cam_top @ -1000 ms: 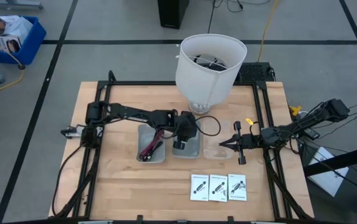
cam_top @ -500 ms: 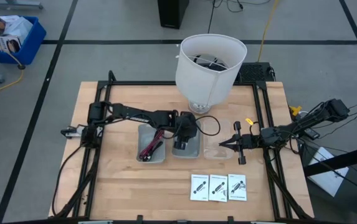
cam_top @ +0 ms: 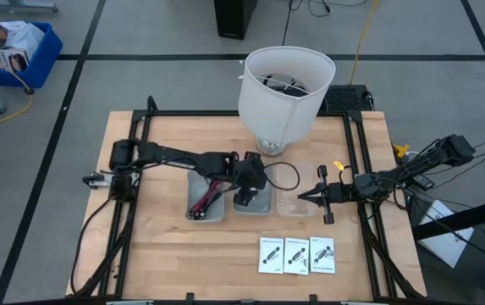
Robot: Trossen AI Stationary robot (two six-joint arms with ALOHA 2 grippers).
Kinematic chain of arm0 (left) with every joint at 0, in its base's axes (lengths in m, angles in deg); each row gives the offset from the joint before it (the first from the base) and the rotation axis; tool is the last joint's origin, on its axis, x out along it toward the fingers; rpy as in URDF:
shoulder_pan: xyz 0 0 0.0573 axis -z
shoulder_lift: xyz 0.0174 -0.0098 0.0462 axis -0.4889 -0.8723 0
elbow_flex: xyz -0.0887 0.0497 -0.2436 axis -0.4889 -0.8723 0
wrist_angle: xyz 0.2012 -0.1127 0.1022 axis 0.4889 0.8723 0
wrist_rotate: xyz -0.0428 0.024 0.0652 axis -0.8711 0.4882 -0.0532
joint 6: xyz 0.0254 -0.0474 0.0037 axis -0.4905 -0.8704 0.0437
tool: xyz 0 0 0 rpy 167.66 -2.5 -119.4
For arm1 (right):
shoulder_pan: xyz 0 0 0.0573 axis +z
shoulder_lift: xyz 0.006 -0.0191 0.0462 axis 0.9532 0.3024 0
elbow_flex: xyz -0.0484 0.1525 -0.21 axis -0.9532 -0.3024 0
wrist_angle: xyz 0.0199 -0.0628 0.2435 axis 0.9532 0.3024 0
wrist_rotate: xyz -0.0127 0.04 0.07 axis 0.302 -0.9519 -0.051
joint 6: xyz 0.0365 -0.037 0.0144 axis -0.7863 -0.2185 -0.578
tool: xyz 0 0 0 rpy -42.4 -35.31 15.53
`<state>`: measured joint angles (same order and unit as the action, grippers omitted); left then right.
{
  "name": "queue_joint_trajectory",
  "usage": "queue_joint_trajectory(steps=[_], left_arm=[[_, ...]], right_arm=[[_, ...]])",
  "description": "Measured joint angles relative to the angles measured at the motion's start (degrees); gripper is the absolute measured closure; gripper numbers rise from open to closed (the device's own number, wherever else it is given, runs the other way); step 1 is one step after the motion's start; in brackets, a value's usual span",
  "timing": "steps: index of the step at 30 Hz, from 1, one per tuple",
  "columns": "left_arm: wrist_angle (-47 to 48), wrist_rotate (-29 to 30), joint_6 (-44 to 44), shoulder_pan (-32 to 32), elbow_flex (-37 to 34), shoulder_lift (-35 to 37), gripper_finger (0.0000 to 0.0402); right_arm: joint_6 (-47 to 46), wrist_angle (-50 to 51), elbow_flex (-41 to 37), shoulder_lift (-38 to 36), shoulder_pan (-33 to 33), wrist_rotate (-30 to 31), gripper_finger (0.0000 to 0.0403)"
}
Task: Pick and place items into bin
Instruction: Put the left card reader box into the transparent bin
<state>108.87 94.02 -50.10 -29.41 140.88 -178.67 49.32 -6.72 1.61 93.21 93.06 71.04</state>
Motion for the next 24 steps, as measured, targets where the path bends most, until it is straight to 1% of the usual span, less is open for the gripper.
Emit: queue_joint_trajectory(steps=[4,9,11,14,16,19,24], left_arm=[[1.0,-1.7,0.8,4.6,0.1,2.2,0.01],[0.8,-1.6,5.4,12.8,0.1,1.0,0.015],[0.6,-0.3,8.8,16.0,0.1,-0.2,0.0166],[-1.7,3.9,12.0,19.6,0.1,-1.7,0.0187],[-2.7,4.7,14.1,20.9,0.1,-2.6,0.02],[-3.1,3.7,18.7,21.8,0.1,-4.4,0.0216],[-4.4,3.2,27.1,22.9,0.1,-7.6,0.0224]], right_arm=[[0.3,0.4,0.0,0.0,0.0,0.0,0.0402],[0.3,0.4,0.0,0.0,0.0,0.0,0.0401],[0.0,0.0,0.0,0.0,0.0,0.0,0.0402],[-0.1,-1.3,0.0,0.0,0.0,0.0,0.0402],[-0.1,-2.7,0.0,0.0,0.0,0.0,0.0401],[-0.1,-3.8,0.0,0.0,0.0,0.0,0.0402],[-0.1,-3.9,0.0,0.0,0.0,0.0,0.0401]])
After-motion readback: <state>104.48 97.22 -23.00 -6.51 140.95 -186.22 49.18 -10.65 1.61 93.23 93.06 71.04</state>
